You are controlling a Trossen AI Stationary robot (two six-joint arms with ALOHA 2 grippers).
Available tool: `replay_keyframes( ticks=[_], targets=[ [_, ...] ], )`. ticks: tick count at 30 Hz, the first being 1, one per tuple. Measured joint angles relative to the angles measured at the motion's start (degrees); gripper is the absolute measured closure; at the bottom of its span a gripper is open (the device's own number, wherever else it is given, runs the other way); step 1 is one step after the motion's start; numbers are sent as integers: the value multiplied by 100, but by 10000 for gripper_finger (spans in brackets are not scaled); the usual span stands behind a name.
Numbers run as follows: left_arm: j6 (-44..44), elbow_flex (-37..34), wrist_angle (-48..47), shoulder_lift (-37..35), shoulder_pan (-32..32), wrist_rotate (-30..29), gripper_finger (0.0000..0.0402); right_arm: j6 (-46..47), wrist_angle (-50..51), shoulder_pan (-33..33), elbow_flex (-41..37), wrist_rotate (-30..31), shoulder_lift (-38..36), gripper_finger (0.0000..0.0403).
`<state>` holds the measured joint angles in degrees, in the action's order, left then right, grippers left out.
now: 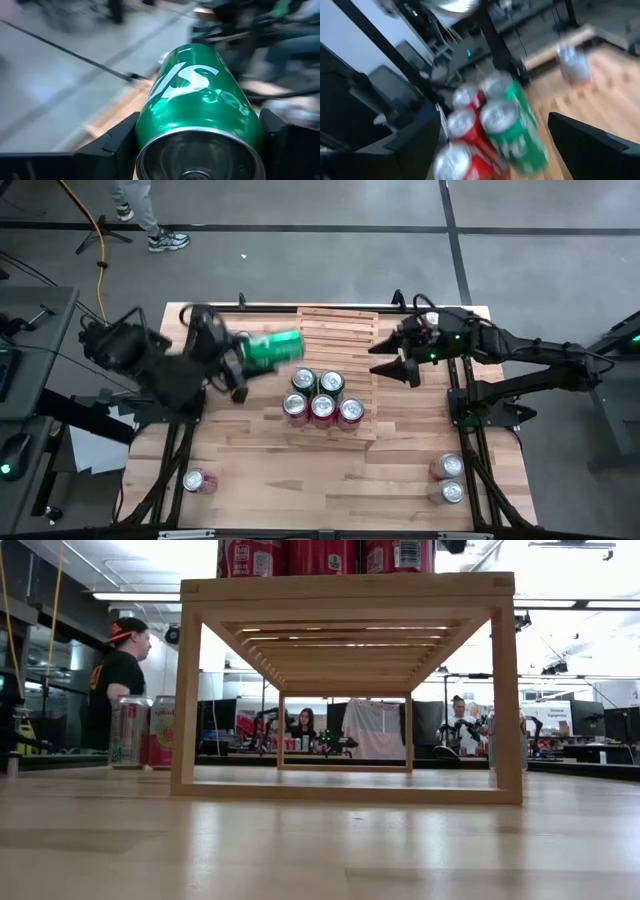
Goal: Place canned beverage on shelf
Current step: Put the green soda can on the shelf aligned with the other green soda cans
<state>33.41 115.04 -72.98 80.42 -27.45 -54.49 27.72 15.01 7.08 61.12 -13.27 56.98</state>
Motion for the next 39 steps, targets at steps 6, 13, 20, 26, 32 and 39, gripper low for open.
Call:
replay_keyframes(
  ticks=[6, 13, 20, 26, 32, 39],
  targets=[
    [-2208, 7, -33, -49, 1356, -161, 202, 90, -9, 7, 816, 755, 525, 48],
    [-4889, -4, 462, 54, 2727, 1383, 202, 1376, 507, 329, 1919, 977, 1492, 48],
    [-6155, -551, 2328, -9, 3764, 3499, 202, 1252, 1036, 621, 2769, 564, 2098, 48],
    [-5470, -1251, 3203, -10, 4546, 4542, 203, -29, 1542, 651, 3313, 271, 2151, 48],
    [-3274, -1718, 4185, 18, 5160, 4666, 203, -1636, 3226, 564, 3885, 1757, 2166, 48],
    [-223, -1716, 4307, 121, 5751, 5568, 203, -3656, 3443, 384, 3963, 4388, 2387, 48]
  ],
)
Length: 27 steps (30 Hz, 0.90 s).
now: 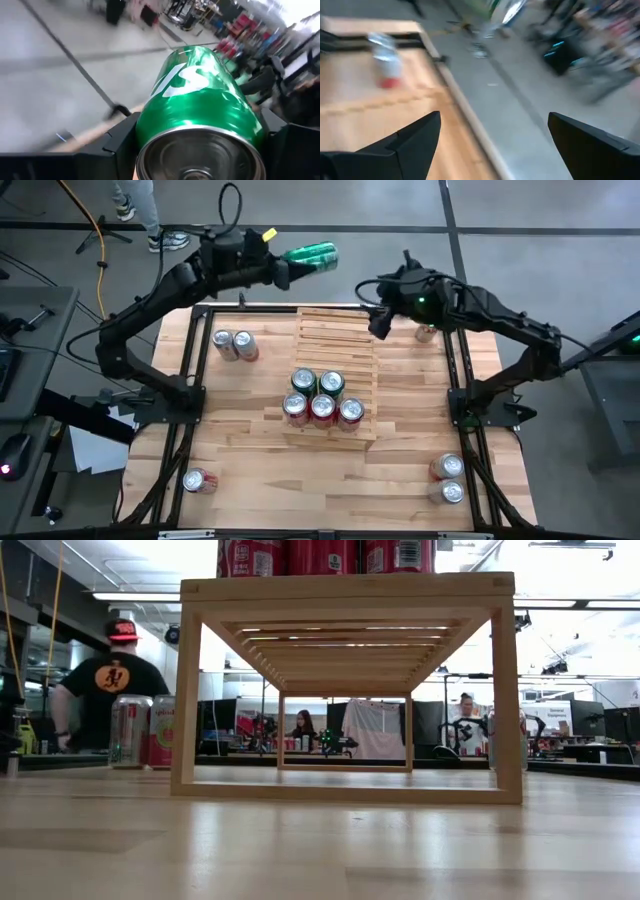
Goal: Place canned beverage on shelf
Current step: Put the green soda can on the shelf aligned with the other green soda cans
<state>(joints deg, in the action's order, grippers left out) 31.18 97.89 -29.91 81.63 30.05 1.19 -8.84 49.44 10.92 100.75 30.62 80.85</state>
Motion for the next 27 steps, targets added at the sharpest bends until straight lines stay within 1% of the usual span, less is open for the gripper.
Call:
replay_keyframes(
  ticks=[2, 4, 6, 9, 13, 18, 23, 27],
  targets=[
    [856, 0, -102, 95, 178, 490, 203, -626, -164, -45, 0, 446, 149, 48],
    [1543, -2, -134, 221, 274, 907, 203, -1321, -434, -97, 0, 764, 318, 48],
    [1962, -2, -97, 380, 317, 1141, 203, -1936, -699, -161, 0, 977, 508, 48],
    [2351, -2, -79, 616, 357, 1375, 203, -2671, -1031, -253, 0, 1174, 773, 48],
    [2559, -2, -26, 808, 332, 1513, 203, -3544, -1397, -322, 0, 1645, 1088, 48],
    [2546, -2, -6, 865, 270, 1514, 203, -4174, -1890, -319, -2, 1903, 1405, 48],
    [2498, -2, 15, 865, 199, 1537, 203, -4729, -2646, -258, -4, 2013, 1611, 48],
    [2397, -2, -4, 859, 148, 1677, 203, -5018, -2755, -182, -4, 2045, 1688, 49]
  ],
)
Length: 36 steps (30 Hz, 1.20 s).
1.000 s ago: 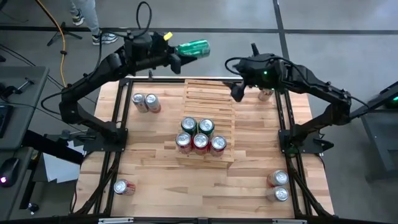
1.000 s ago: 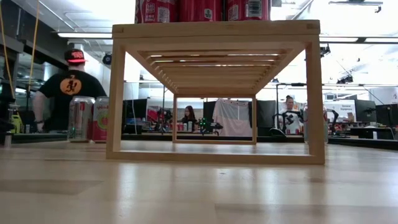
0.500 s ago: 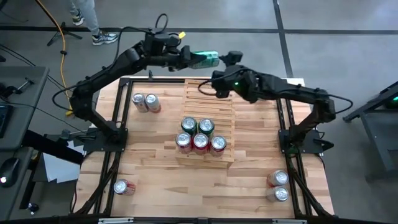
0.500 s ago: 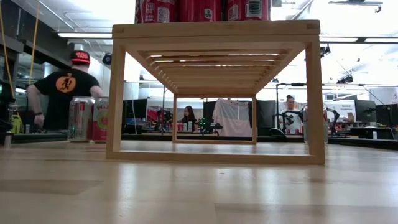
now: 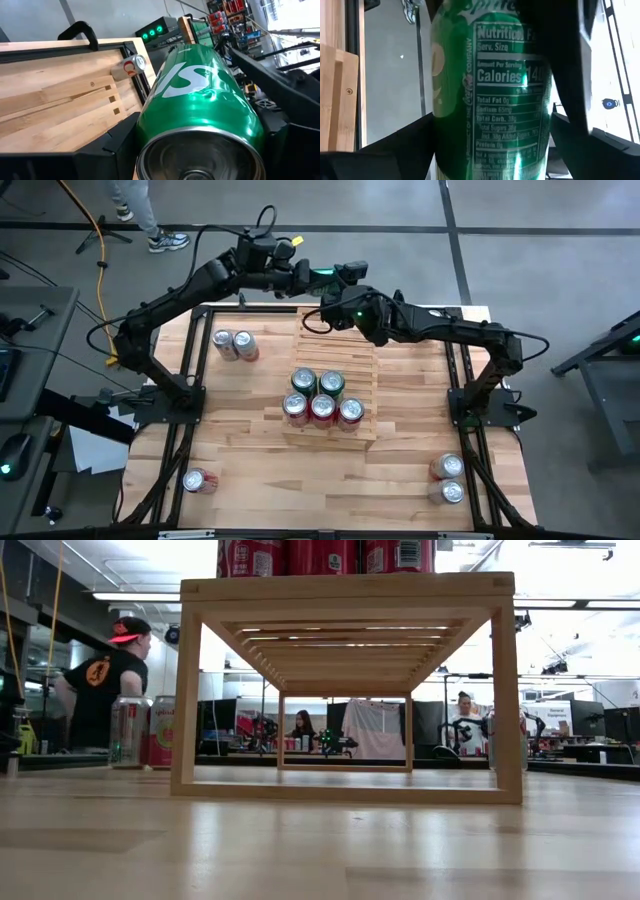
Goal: Place canned beverage on shelf
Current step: Put the green soda can on the shelf aligned with the other green soda cans
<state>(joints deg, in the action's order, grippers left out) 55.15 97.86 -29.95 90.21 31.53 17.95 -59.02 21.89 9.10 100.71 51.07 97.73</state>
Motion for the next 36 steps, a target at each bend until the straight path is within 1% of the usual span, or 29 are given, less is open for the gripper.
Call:
replay_keyframes(
  ticks=[4, 8, 11, 15, 18, 19, 21, 23, 25, 26, 28, 29, 31, 33, 36],
  targets=[
    [-195, 0, -2, -7, -14, 0, 203, 70, 9, 2, 0, 7, 9, 65],
    [-301, 0, 54, -7, 2, 13, 202, 158, 13, -19, -2, 80, 11, 116],
    [-438, 0, 110, -7, 7, 17, 195, 134, 7, -22, -2, 158, 11, 120],
    [-824, 0, 160, -7, 151, 193, 170, 249, 33, -13, -4, 139, -33, 120],
    [-1134, 4, 183, -68, 441, 440, 154, 650, 533, 19, -15, 62, -213, 120],
    [-1218, 11, 179, -114, 563, 442, 150, 918, 753, 50, -15, -36, -290, 120],
    [-1509, 11, 79, -234, 775, 363, 147, 1585, 1494, 136, -15, -184, -482, 120],
    [-1953, 11, -27, -363, 974, 273, 146, 2484, 2220, 273, -15, -523, -685, 120],
    [-2595, 11, -146, -498, 1071, 140, 146, 3486, 2991, 459, -27, -1019, -907, 120],
    [-2884, -8, -242, -574, 1094, 30, 147, 3928, 3235, 542, -102, -1282, -1034, 120],
    [-3288, -254, -207, -788, 1055, -206, 148, 4577, 3417, 712, -369, -1811, -1378, 120],
    [-3386, -442, -100, -899, 973, -310, 148, 4824, 3377, 766, -578, -2010, -1602, 120],
    [-3428, -1014, 439, -1122, 702, -386, 146, 5237, 2971, 841, -1082, -2413, -2067, 120],
    [-3349, -1756, 1222, -1331, 376, -363, 146, 5614, 2275, 857, -1718, -2819, -2548, 120],
    [-3143, -2901, 2783, -1559, -120, -362, 146, 6339, 1058, 844, -2735, -3444, -3199, 120]
  ],
)
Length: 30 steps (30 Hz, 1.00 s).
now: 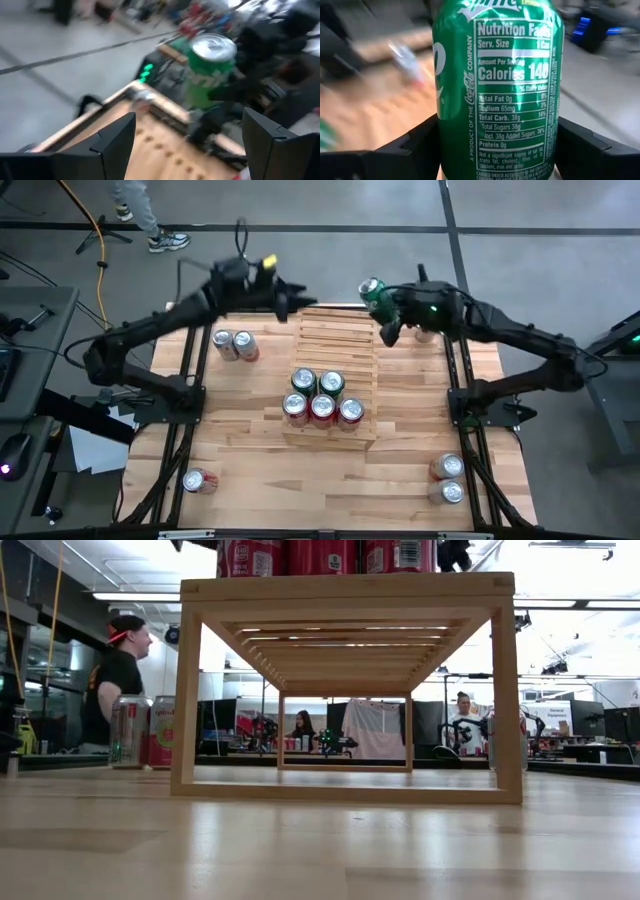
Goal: Place canned beverage on shelf
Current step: Put the green soda can on the shelf aligned with the other green soda cans
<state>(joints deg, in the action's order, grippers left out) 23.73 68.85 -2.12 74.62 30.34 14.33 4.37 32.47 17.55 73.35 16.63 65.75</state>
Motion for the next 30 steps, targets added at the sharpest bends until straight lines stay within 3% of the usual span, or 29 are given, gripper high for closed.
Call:
replay_keyframes(
  ticks=[3, 6, 11, 19, 30],
  targets=[
    [90, -747, 1667, -35, -388, -4, 148, 699, -1392, -76, -841, -669, -379, 120],
    [-290, -911, 2534, 110, -643, -17, 149, 1137, -2487, -249, -1380, -1051, -415, 120],
    [-644, -570, 2482, 539, -869, -291, 149, 1214, -3433, -585, -1521, -1107, -117, 120],
    [-821, 113, 2523, 1056, -1055, -232, 149, 993, -3520, -678, -1192, -996, 310, 120],
    [-1101, 474, 2734, 1427, -1291, -357, 150, 833, -3794, -683, -1181, -1159, 338, 120]
  ],
)
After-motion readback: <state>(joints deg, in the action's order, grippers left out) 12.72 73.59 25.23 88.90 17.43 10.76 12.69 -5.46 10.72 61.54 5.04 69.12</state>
